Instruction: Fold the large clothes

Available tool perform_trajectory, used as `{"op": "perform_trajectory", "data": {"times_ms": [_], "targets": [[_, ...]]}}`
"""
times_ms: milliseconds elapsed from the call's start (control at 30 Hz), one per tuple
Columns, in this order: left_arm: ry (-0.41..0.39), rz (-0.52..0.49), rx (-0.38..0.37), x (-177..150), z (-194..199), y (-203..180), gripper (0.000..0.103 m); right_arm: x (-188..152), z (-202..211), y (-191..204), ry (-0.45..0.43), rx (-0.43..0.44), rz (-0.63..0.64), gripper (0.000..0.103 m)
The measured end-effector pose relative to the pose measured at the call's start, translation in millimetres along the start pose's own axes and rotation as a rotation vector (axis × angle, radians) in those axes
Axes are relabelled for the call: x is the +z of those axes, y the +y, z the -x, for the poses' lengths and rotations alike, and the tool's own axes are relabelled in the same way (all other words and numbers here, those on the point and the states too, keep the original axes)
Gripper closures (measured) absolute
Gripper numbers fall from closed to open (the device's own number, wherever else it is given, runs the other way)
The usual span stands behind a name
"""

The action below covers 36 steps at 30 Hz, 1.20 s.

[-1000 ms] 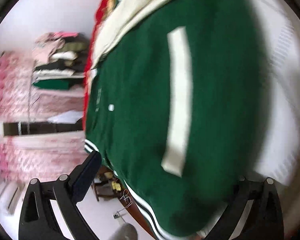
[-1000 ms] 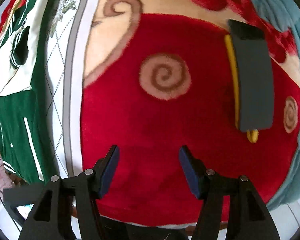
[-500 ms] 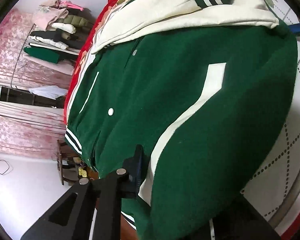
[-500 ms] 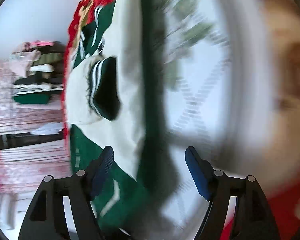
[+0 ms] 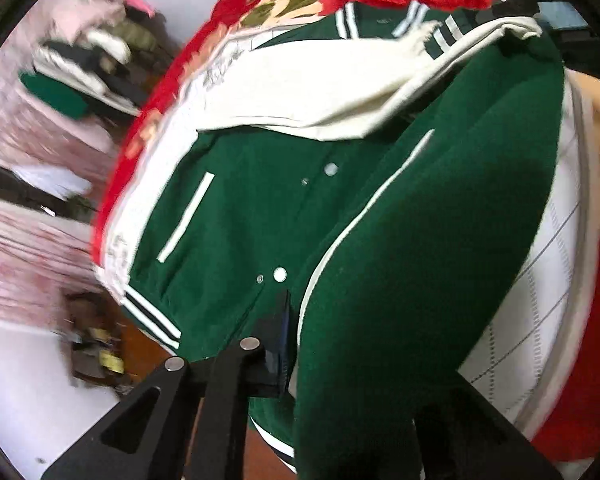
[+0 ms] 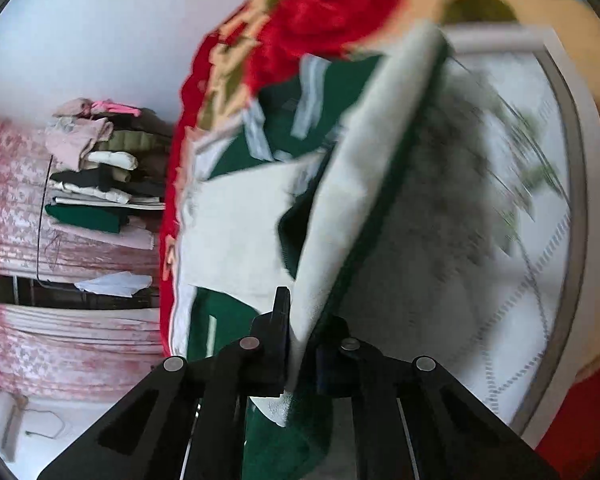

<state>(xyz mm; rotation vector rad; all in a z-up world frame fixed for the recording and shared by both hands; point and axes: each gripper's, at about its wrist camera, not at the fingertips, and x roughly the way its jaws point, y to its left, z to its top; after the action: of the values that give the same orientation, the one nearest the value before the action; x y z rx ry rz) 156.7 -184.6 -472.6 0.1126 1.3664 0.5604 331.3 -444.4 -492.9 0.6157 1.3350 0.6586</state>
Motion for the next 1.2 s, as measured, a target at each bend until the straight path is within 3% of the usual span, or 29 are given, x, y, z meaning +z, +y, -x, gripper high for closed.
{"op": "perform_trajectory", "data": {"times_ms": [67, 200, 433, 567, 700, 733, 800, 867, 967, 1033, 1067, 1100, 1133, 1200], "targets": [[0.052, 0.06, -0.124, 14, -7, 35, 0.093, 7, -5, 49, -0.002, -0.061, 0.05, 0.093], [0.11, 0.11, -0.28, 42, -31, 106, 0.093, 20, -43, 140, 0.008, -0.155, 0.071, 0.093], [0.16, 0.217, -0.359, 72, -107, 217, 0.091, 25, -203, 279, 0.075, -0.296, 0.253, 0.093], [0.224, 0.332, -0.414, 68, -174, 269, 0.091, 23, -301, 324, 0.157, -0.378, 0.317, 0.094], [0.285, 0.348, -0.464, 63, -225, 295, 0.086, 12, -393, 341, 0.272, -0.477, 0.359, 0.093], [0.308, 0.384, -0.51, 58, -236, 306, 0.086, 12, -406, 340, 0.3, -0.475, 0.347, 0.089], [0.329, 0.485, -0.573, 47, -247, 327, 0.077, 11, -435, 332, 0.385, -0.44, 0.279, 0.071], [0.328, 0.58, -0.635, 33, -249, 350, 0.075, 11, -435, 332, 0.412, -0.354, 0.223, 0.055], [0.316, 0.639, -0.615, 16, -243, 371, 0.057, 9, -405, 336, 0.413, -0.22, 0.212, 0.052], [0.311, 0.649, -0.523, 6, -238, 381, 0.055, 6, -376, 329, 0.402, -0.196, 0.202, 0.052], [0.305, 0.647, -0.493, 2, -235, 380, 0.043, 4, -356, 322, 0.38, -0.207, 0.197, 0.052], [0.303, 0.64, -0.44, -2, -235, 381, 0.022, 3, -339, 313, 0.36, -0.223, 0.194, 0.051], [0.305, 0.632, -0.382, -6, -235, 380, 0.016, 3, -324, 304, 0.342, -0.244, 0.192, 0.05], [0.296, 0.608, -0.309, -10, -245, 376, 0.012, 3, -295, 284, 0.301, -0.295, 0.193, 0.035]]}}
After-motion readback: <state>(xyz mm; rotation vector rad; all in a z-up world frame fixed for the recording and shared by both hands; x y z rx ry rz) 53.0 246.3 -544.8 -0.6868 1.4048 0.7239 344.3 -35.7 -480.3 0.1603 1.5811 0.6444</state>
